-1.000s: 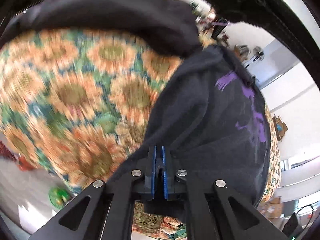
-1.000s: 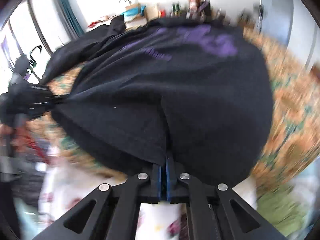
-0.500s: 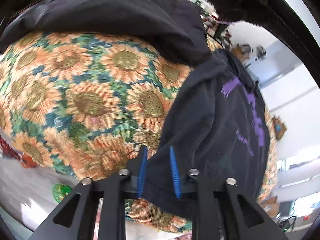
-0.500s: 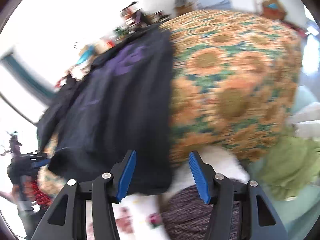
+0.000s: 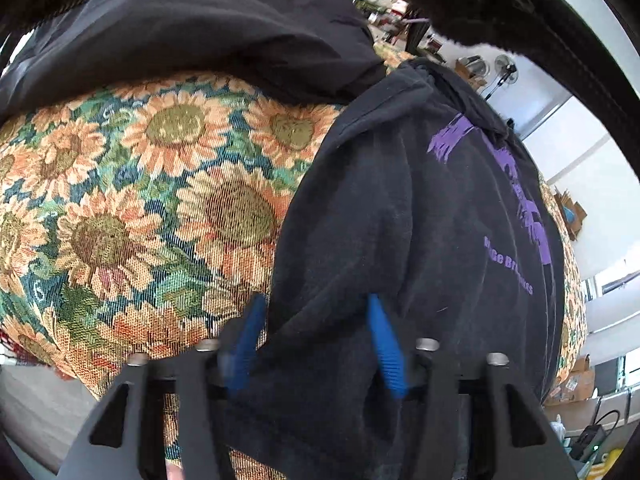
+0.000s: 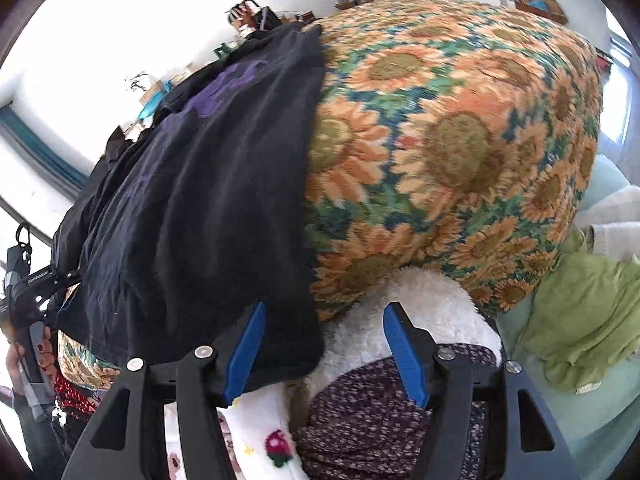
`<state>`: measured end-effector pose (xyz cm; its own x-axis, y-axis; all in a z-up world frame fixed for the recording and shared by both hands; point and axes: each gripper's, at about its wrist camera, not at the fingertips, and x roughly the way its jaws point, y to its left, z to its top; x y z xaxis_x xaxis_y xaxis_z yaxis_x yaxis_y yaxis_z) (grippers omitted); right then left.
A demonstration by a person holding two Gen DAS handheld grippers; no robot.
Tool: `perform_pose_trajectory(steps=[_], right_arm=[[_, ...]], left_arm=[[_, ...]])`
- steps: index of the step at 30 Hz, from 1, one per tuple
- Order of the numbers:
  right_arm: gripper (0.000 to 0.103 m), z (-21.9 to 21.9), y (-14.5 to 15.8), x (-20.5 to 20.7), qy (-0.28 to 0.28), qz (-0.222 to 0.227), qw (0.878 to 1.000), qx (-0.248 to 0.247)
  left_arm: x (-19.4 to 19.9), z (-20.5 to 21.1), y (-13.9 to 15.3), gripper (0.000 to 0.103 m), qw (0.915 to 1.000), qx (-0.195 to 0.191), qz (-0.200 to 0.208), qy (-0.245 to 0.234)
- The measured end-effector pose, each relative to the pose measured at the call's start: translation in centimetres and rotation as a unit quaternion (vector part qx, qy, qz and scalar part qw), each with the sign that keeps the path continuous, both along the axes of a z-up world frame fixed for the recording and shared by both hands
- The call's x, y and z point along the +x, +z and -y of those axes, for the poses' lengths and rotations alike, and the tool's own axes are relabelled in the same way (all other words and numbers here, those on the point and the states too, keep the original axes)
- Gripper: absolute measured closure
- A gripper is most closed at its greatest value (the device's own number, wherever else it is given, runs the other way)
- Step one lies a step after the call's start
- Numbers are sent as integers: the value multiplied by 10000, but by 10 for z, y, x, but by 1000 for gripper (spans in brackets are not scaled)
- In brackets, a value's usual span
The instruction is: Fold clothes
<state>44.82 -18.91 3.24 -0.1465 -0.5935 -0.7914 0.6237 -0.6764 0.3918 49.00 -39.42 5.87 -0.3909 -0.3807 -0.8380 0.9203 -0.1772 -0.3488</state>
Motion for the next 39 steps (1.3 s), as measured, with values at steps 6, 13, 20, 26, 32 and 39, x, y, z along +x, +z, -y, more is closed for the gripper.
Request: perform_pose_trajectory(steps=[6, 13, 20, 26, 32, 39], right_arm=[[39, 8, 9, 7, 129, -226, 9996, 87], [38, 17, 9, 15, 247, -273, 9990, 238], [102, 22, 11, 21, 301, -473, 9976, 395], [102, 11, 40, 35, 143, -1363, 9864, 906], [102, 19, 56, 41, 221, -1530, 9836, 934], [102, 14, 60, 47, 232, -1605, 9823, 938]], left_arm=[[19, 2, 31, 101, 9983, -436, 2, 378], [22, 13, 48, 101, 9951, -829, 298, 444], [26, 20, 30, 101, 9965, -556, 328, 523], [20, 20, 27, 101, 9963, -548, 477, 456], [21, 20, 27, 101, 9968, -513, 450, 424], [20, 21, 29, 101, 9971, -438, 529, 342]])
